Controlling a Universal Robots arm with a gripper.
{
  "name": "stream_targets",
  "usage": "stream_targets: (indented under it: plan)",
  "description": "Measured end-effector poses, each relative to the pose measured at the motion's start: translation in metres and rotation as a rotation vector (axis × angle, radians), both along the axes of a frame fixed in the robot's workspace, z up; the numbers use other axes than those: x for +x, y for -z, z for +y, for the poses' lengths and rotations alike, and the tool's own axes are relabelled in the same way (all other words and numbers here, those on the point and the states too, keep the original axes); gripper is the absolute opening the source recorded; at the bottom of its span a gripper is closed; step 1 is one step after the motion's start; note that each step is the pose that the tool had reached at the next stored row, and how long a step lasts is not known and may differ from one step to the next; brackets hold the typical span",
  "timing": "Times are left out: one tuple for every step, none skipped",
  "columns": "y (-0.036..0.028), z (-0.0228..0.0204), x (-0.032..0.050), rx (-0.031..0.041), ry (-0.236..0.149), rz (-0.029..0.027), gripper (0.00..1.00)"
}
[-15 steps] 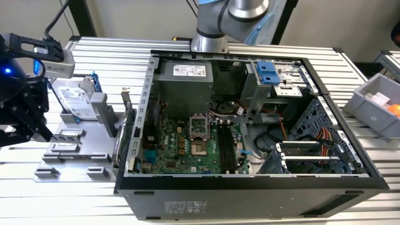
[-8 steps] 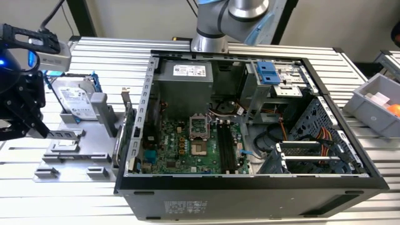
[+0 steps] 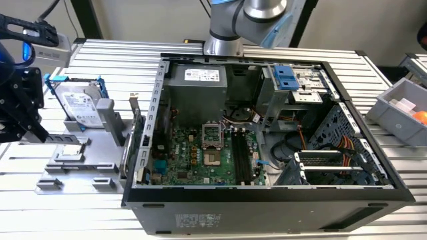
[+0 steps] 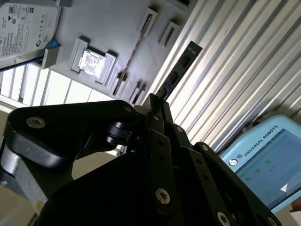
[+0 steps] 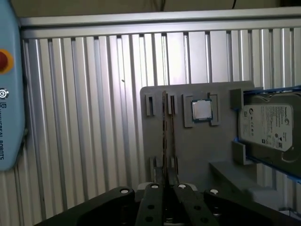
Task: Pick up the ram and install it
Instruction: 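Pick up the ram and move it above insertion slot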
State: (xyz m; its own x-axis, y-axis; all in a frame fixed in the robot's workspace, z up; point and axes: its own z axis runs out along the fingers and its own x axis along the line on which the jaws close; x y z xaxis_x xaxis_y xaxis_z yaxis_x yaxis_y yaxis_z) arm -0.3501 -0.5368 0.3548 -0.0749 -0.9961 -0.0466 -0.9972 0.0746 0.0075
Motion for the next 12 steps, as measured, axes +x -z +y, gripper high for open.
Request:
stream_targets:
  plan:
    - [-0.0016, 0.0, 0.0, 0.0, 0.0, 0.0, 0.0]
    - [-0.0031, 0.0, 0.0, 0.0, 0.0, -0.0001, 0.0]
    - [-0.0046, 0.0, 0.0, 0.0, 0.0, 0.0, 0.0]
    - [-0.0061, 0.0, 0.0, 0.0001, 0.0, -0.0001, 0.0]
    - [-0.0075, 0.0, 0.0, 0.0001, 0.0, -0.0001, 0.0]
    - [-0.009, 0.0, 0.0, 0.0, 0.0, 0.0, 0.0]
    - [-0.0106, 0.0, 0.0, -0.0001, 0.0, 0.0001, 0.0]
    - [-0.012, 0.0, 0.0, 0.0, 0.0, 0.0, 0.0]
    - [-0.0132, 0.0, 0.0, 0.0, 0.0, 0.0, 0.0]
    - [-0.0147, 0.0, 0.0, 0.0, 0.0, 0.0, 0.0]
    - [-0.0161, 0.0, 0.0, 0.0, 0.0, 0.0, 0.0]
    - [-0.0177, 0.0, 0.0, 0.0, 0.0, 0.0, 0.0]
